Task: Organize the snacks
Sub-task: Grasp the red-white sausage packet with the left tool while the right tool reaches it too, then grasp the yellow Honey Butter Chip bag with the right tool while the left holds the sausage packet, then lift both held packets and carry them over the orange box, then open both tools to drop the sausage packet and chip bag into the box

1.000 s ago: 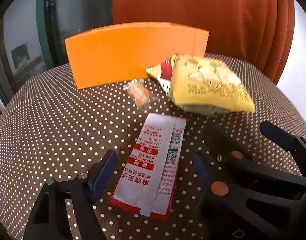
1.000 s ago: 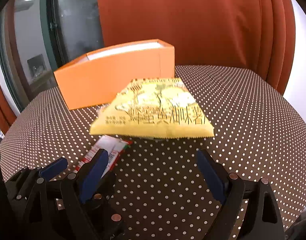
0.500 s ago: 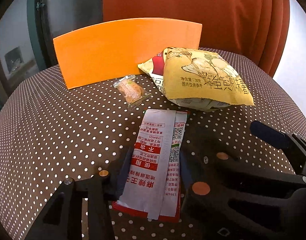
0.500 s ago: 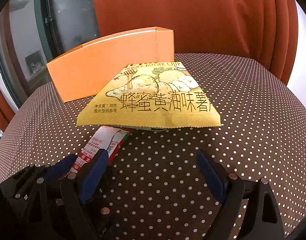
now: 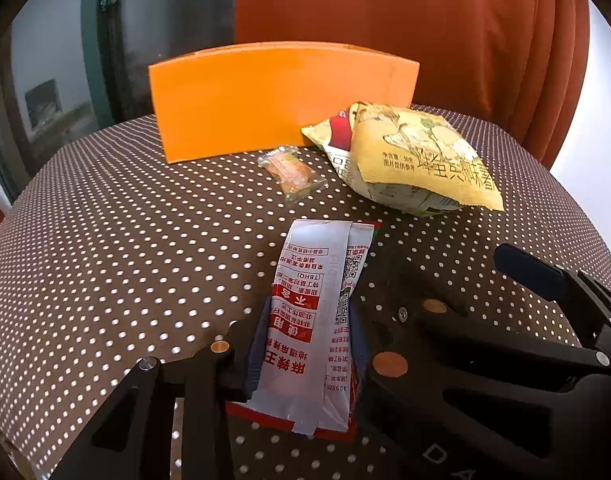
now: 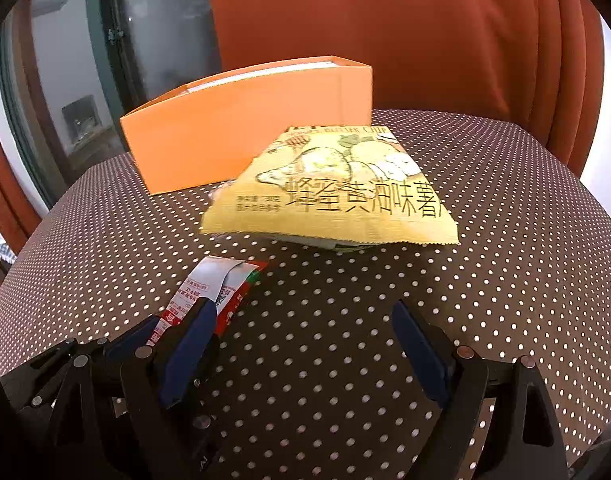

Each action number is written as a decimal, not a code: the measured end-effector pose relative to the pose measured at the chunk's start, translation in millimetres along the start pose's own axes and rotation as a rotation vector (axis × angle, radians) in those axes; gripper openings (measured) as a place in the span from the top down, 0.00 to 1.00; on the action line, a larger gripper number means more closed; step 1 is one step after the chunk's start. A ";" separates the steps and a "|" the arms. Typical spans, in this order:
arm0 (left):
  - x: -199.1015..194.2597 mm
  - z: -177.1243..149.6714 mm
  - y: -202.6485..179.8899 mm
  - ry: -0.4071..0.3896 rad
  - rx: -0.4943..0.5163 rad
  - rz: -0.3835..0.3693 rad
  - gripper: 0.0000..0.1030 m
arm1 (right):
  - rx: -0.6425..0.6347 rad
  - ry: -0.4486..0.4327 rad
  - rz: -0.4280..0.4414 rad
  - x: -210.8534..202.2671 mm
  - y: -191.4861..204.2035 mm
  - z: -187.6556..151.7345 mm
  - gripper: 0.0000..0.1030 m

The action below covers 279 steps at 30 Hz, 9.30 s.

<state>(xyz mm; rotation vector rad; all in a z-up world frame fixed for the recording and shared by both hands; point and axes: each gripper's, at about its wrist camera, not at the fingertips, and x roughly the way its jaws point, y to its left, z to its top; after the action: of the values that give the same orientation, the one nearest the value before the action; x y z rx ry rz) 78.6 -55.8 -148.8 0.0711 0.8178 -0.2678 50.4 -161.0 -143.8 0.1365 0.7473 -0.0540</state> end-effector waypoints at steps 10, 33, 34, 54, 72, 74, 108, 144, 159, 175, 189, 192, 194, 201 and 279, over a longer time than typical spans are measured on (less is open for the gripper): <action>-36.5 14.0 1.6 -0.091 -0.006 0.015 0.63 | -0.023 -0.061 0.012 -33.3 12.1 8.3 0.11; -36.5 53.8 -2.8 -0.138 -0.035 0.009 0.63 | -0.002 -0.089 0.007 -43.7 5.1 50.7 0.11; -38.4 52.0 -2.6 -0.140 -0.037 0.009 0.63 | -0.003 -0.087 0.004 -45.5 5.7 48.8 0.11; -55.1 62.3 -4.7 -0.184 -0.043 0.036 0.63 | -0.014 -0.118 -0.016 -66.6 10.9 55.5 0.11; 26.7 122.8 -20.8 -0.149 -0.021 0.105 0.63 | 0.013 -0.093 -0.031 13.4 -22.4 112.2 0.10; 36.9 122.8 -19.9 -0.131 -0.025 0.105 0.63 | 0.016 -0.081 -0.032 25.4 -24.8 113.0 0.10; 69.8 74.1 -12.9 -0.024 -0.021 0.120 0.63 | -0.001 0.064 -0.012 90.5 -29.9 72.8 0.07; -23.3 52.1 -22.9 -0.154 -0.010 0.089 0.64 | 0.006 -0.070 0.009 -16.8 -21.1 54.8 0.38; -94.5 60.2 -17.9 -0.279 -0.026 0.093 0.64 | -0.014 -0.194 0.017 -84.7 -4.6 71.9 0.38; -118.5 101.6 -5.6 -0.393 -0.045 0.123 0.64 | -0.045 -0.301 0.052 -100.8 11.8 121.2 0.38; -95.1 159.4 12.9 -0.454 -0.053 0.158 0.64 | -0.037 -0.369 0.095 -76.5 18.9 172.0 0.38; -85.9 172.6 17.6 -0.460 -0.049 0.169 0.64 | -0.031 -0.375 0.102 -65.9 20.4 183.7 0.38; -77.6 182.5 23.2 -0.467 -0.046 0.177 0.64 | -0.024 -0.383 0.106 -59.0 18.9 190.0 0.38; -45.8 208.6 39.5 -0.468 -0.061 0.182 0.63 | -0.020 -0.391 0.110 -32.4 18.8 208.9 0.38; 95.6 251.4 89.4 -0.161 -0.080 0.191 0.13 | -0.083 -0.122 0.049 130.6 35.3 234.2 0.06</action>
<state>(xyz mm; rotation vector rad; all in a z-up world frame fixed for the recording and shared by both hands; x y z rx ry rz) 343.2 -31.1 -50.3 0.0517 0.6559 -0.0597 307.3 -159.5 -59.1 0.0713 0.6229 0.0150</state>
